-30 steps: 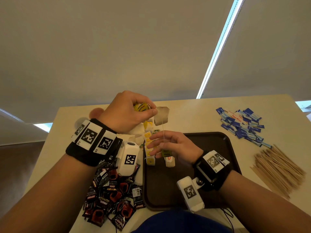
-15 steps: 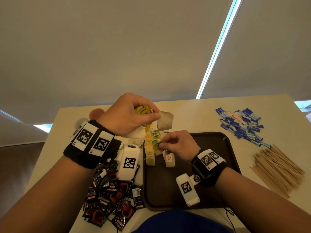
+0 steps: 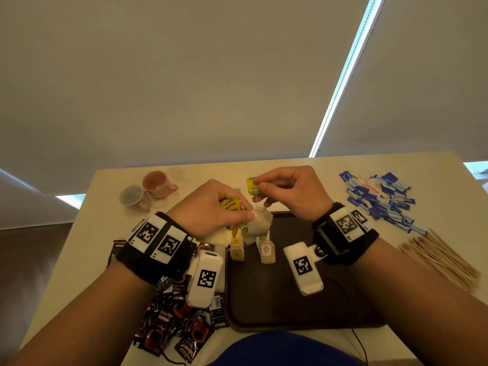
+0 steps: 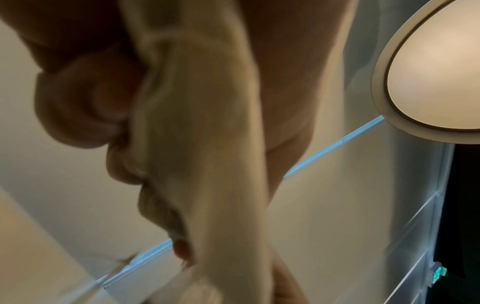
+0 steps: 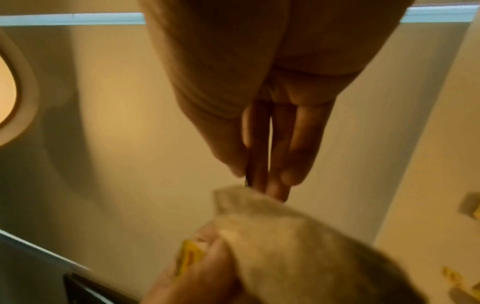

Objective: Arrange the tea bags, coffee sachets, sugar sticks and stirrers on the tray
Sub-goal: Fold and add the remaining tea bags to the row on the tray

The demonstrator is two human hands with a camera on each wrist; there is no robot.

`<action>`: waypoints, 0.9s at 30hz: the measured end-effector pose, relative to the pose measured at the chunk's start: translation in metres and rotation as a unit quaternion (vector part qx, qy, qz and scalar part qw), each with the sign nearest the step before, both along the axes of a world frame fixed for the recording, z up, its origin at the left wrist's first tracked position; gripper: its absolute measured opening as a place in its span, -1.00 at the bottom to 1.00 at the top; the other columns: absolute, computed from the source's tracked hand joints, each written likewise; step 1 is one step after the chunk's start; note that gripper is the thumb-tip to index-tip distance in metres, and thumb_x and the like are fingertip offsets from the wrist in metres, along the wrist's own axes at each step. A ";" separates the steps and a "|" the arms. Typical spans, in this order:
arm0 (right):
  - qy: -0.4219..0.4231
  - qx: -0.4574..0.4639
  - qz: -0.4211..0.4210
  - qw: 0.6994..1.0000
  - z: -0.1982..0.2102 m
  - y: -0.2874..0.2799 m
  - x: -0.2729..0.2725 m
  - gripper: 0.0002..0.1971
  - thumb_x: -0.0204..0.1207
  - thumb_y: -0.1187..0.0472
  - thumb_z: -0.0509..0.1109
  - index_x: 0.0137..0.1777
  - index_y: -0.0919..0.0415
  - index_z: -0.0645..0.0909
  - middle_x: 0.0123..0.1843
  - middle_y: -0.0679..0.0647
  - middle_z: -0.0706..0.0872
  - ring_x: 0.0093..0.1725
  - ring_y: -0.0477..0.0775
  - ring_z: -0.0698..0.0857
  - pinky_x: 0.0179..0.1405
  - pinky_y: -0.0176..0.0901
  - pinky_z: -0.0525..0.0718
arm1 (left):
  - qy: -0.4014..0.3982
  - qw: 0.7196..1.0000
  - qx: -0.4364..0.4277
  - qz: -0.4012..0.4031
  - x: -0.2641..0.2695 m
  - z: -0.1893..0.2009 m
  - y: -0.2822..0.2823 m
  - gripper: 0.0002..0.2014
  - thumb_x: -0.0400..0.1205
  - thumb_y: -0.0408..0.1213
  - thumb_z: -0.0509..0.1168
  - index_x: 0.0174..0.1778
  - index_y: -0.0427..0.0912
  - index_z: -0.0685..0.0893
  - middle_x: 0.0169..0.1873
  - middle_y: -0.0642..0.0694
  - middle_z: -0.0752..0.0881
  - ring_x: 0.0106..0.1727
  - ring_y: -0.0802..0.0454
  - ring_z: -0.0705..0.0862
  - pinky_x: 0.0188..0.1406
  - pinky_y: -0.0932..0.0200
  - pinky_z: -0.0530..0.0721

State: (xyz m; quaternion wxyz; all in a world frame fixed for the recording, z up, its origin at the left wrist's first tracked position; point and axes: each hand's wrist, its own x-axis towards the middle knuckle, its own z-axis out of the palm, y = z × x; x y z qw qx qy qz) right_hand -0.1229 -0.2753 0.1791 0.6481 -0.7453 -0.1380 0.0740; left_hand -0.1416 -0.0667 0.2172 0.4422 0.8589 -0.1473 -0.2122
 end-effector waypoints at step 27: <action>-0.069 -0.144 0.038 0.987 0.001 -0.014 -0.021 -0.84 0.55 0.31 0.48 0.11 0.22 0.77 -0.21 0.06 0.82 -0.28 -0.03 0.78 -0.16 -0.12 0.80 | -0.018 1.000 0.000 0.008 0.010 0.001 0.004 -0.96 0.59 -0.26 0.50 -0.17 -0.06 0.83 -0.45 0.19 0.74 -0.38 0.29 0.64 -0.31 0.43 0.57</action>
